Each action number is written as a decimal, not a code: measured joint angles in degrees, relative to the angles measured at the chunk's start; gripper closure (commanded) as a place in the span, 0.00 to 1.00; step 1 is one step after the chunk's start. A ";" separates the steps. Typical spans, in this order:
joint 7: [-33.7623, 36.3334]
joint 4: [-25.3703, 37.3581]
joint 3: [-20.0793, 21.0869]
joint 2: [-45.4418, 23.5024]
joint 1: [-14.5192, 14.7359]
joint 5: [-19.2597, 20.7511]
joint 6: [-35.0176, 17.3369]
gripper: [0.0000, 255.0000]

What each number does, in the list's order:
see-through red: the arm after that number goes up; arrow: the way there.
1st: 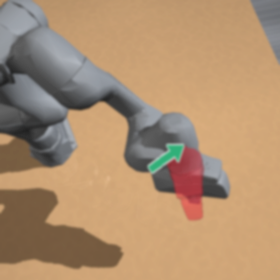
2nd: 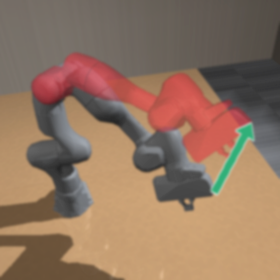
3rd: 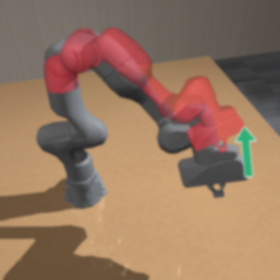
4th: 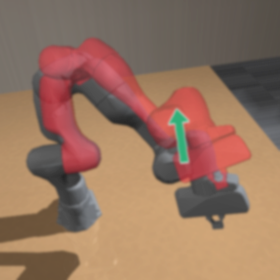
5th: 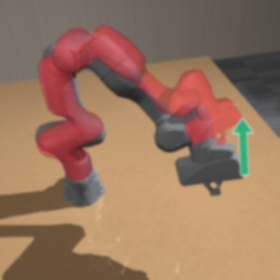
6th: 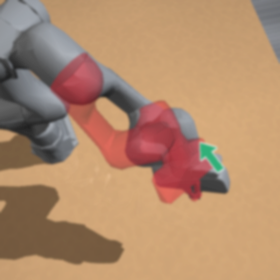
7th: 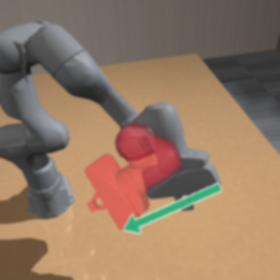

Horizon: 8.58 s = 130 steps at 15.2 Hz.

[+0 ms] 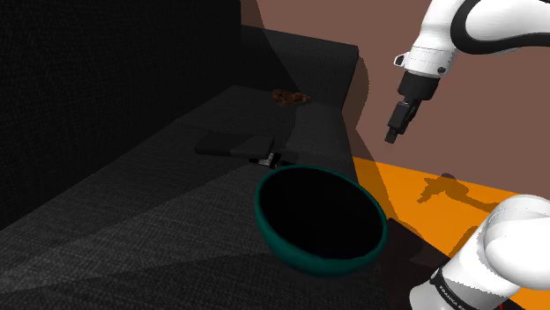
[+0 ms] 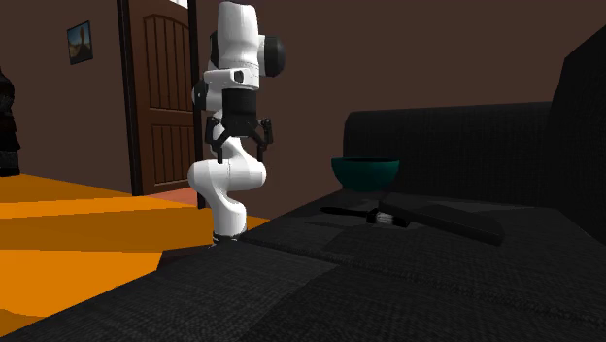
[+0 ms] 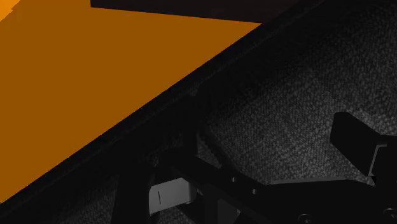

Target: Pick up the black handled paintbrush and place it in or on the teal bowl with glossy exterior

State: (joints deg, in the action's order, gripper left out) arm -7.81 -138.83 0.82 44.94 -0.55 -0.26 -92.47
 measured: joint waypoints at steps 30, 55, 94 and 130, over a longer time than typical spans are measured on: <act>-7.71 8.91 11.65 -31.04 13.10 -5.32 -25.08 0.00; -7.50 13.53 11.37 -29.84 13.11 -5.27 -19.29 1.00; 6.57 26.32 19.38 -19.36 18.46 -9.98 2.40 1.00; 13.86 17.31 25.65 -14.48 22.05 -14.26 -3.18 0.00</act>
State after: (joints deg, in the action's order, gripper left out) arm 6.05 -121.51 26.47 30.46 21.49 -14.52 -95.65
